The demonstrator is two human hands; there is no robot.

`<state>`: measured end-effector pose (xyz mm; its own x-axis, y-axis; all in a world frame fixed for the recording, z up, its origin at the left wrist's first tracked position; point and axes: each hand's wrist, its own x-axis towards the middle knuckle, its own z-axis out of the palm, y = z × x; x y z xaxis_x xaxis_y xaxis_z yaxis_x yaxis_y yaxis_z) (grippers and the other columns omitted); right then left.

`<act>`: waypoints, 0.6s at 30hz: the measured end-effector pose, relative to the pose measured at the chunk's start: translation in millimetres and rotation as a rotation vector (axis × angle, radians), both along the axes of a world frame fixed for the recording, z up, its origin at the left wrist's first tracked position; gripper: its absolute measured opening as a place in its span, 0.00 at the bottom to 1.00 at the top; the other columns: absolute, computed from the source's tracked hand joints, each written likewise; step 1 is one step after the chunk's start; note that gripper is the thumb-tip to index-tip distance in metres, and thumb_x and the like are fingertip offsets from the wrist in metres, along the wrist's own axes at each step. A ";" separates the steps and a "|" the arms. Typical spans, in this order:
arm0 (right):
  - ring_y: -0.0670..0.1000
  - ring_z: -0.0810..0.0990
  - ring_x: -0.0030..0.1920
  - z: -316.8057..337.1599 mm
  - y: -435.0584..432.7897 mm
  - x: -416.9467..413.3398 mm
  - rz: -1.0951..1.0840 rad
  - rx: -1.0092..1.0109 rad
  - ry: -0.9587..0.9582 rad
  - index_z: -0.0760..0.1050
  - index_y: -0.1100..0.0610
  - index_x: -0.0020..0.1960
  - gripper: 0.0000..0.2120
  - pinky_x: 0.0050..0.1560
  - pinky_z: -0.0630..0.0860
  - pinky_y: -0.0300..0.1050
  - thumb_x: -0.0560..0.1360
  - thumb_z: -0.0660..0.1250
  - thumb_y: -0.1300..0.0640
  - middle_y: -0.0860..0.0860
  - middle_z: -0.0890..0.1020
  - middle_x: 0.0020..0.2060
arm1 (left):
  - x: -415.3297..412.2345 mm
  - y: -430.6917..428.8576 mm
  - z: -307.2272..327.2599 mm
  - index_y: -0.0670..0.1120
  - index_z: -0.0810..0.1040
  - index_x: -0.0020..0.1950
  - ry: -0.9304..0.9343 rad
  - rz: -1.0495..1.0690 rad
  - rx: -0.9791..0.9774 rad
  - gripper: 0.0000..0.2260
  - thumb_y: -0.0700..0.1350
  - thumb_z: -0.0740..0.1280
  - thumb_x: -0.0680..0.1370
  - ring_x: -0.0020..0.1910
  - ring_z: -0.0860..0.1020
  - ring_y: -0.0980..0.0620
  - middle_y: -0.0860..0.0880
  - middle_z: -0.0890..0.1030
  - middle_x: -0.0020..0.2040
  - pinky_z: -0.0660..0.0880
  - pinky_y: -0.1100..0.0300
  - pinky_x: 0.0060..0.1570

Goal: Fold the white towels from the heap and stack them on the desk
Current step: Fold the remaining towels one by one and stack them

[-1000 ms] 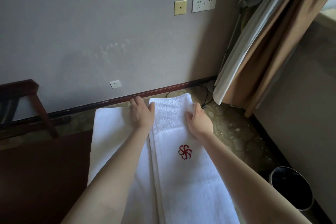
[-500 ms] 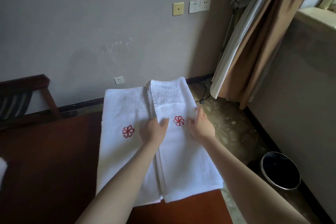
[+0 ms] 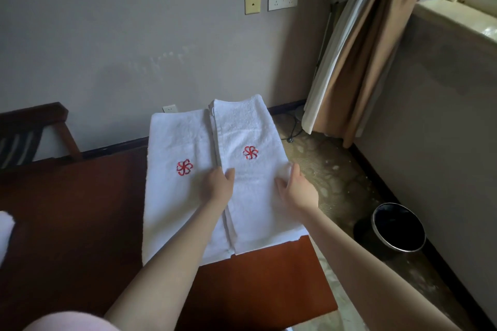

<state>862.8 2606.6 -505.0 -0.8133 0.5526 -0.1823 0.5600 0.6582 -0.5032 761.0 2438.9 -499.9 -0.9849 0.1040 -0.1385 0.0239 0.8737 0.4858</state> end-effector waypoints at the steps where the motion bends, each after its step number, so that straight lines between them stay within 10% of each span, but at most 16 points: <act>1: 0.59 0.78 0.42 -1.6 -0.3 5.9 -0.006 -0.012 -0.015 0.56 0.55 0.72 0.26 0.38 0.74 0.49 0.78 0.58 0.47 0.56 0.79 0.53 | 8.6 -2.6 0.5 0.40 0.70 0.36 0.006 -0.001 0.019 0.20 0.55 0.60 0.80 0.47 0.77 0.39 0.42 0.77 0.42 0.65 0.57 0.38; 14: 0.39 0.77 0.39 -6.0 16.9 27.3 -0.081 -0.505 0.120 0.68 0.52 0.63 0.34 0.31 0.70 0.31 0.64 0.77 0.40 0.39 0.77 0.43 | 65.2 -18.9 2.9 0.44 0.70 0.39 -0.355 0.038 0.215 0.13 0.51 0.68 0.76 0.32 0.70 0.53 0.50 0.70 0.33 0.65 0.60 0.30; 18: 0.50 0.79 0.45 -11.6 11.3 29.7 -0.070 -0.330 0.020 0.70 0.53 0.57 0.31 0.43 0.77 0.48 0.64 0.73 0.36 0.46 0.79 0.47 | 76.8 -21.0 6.1 0.42 0.73 0.45 -0.256 0.018 0.082 0.13 0.52 0.68 0.75 0.38 0.75 0.49 0.48 0.74 0.40 0.69 0.59 0.35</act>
